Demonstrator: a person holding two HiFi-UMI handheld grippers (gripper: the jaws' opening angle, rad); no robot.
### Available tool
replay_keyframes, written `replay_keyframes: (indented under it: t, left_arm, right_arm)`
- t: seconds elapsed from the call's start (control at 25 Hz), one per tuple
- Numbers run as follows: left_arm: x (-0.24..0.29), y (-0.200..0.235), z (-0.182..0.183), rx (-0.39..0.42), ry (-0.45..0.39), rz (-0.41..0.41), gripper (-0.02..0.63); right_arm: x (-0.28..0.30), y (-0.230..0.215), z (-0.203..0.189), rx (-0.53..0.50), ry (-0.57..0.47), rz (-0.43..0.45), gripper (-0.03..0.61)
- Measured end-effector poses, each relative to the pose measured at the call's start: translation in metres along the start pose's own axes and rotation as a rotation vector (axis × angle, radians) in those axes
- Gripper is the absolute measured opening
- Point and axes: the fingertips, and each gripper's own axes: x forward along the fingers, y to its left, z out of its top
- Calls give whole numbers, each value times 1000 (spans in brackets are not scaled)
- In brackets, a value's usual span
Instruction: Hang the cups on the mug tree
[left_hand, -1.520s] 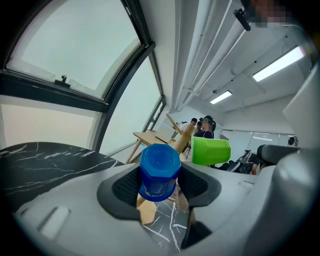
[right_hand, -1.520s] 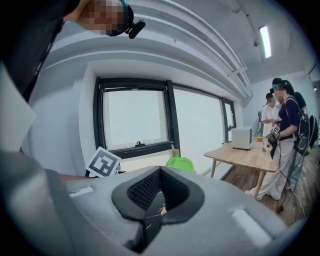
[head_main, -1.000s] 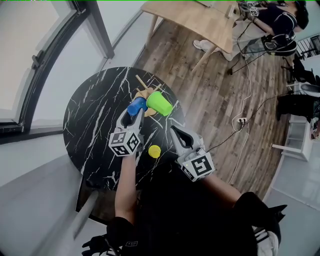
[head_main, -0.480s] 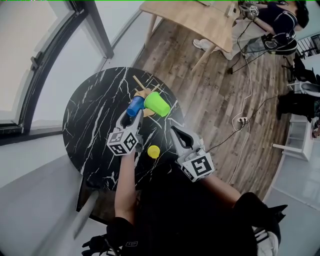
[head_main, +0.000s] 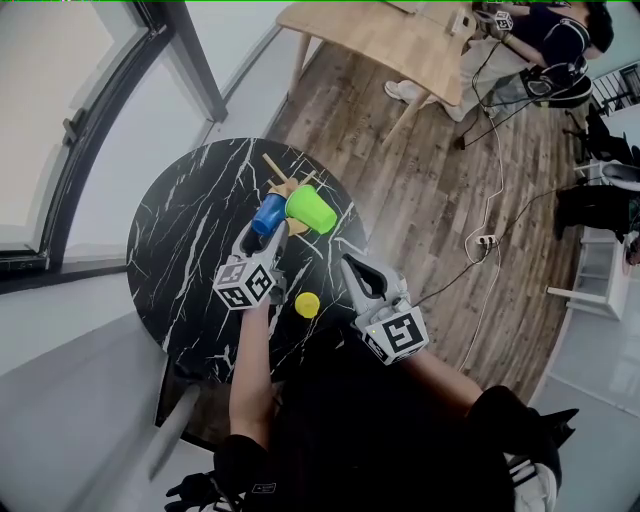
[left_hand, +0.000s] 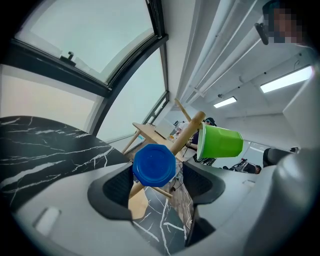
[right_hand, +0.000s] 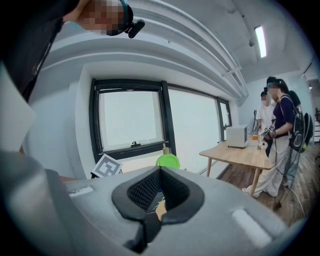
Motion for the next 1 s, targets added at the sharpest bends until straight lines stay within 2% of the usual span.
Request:
replay_keyframes:
  t: [0.64,1.0]
  left_arm:
    - [-20,-3,-7,-1,2,33,320]
    - [-64,-5,-24,-30,-24,86,307]
  right_arm:
    - [-13,4,5,-3,-29,12,-5]
    - [-27,15,11,-19,-59,35,-5]
